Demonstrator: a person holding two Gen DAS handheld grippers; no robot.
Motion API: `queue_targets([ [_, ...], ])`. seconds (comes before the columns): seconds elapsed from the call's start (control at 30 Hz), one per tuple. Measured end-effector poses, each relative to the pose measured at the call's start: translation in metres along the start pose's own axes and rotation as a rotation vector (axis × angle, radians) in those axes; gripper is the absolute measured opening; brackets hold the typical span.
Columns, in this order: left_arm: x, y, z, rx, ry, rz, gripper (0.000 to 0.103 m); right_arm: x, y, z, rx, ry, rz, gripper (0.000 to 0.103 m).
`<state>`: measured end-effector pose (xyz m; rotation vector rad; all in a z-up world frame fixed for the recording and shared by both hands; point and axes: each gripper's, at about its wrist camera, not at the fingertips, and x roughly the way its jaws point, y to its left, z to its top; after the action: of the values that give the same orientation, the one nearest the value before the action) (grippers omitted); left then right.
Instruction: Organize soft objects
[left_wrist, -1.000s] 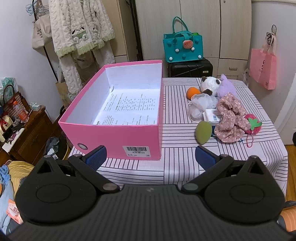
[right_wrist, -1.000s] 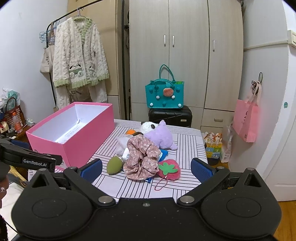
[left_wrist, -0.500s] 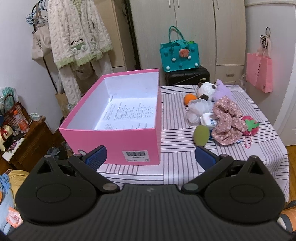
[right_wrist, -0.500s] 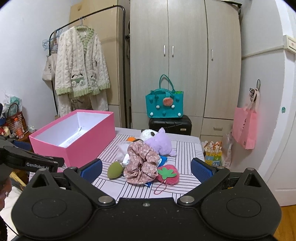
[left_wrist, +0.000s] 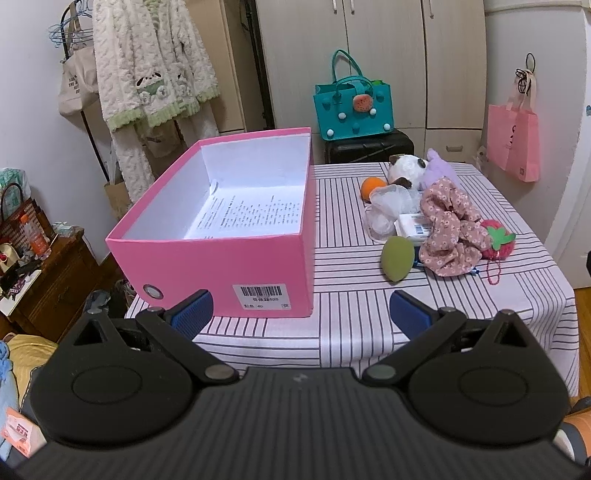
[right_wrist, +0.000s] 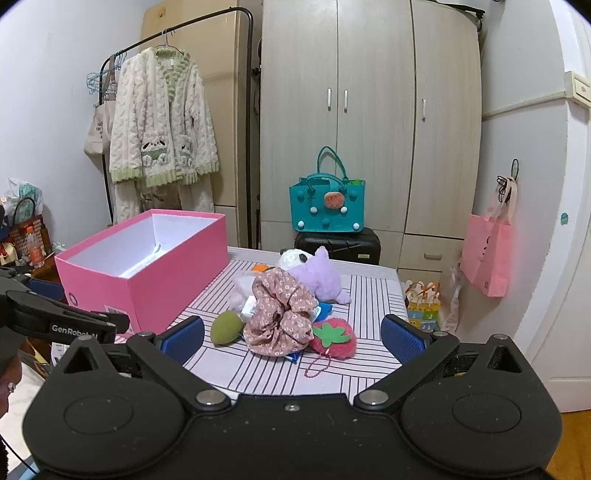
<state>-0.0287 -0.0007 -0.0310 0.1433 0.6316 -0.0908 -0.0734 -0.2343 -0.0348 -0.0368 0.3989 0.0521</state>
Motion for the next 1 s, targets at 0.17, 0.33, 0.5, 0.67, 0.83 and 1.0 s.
queue_targets([
  [0.17, -0.003, 0.0, -0.007, 0.003, -0.046, 0.01, 0.103, 0.002, 0.002, -0.006, -0.005, 0.005, 0.003, 0.103],
  [0.33, -0.01, 0.005, -0.01, -0.025, -0.106, -0.006, 0.103, 0.002, 0.002, -0.008, -0.009, -0.001, 0.005, 0.103],
  [0.5, -0.012, 0.005, -0.01, -0.025, -0.133, 0.0, 0.103, -0.001, 0.002, -0.009, -0.011, -0.018, 0.005, 0.103],
  [0.67, -0.012, 0.008, -0.011, -0.041, -0.14, -0.012, 0.103, -0.001, 0.001, -0.011, -0.015, -0.02, 0.008, 0.103],
  [0.83, -0.01, 0.008, -0.012, -0.034, -0.133, -0.004, 0.103, 0.001, -0.002, -0.013, -0.008, -0.014, 0.017, 0.103],
  [1.0, -0.006, 0.008, -0.009, -0.026, -0.122, -0.012, 0.103, 0.005, -0.006, -0.011, -0.002, -0.006, 0.04, 0.103],
])
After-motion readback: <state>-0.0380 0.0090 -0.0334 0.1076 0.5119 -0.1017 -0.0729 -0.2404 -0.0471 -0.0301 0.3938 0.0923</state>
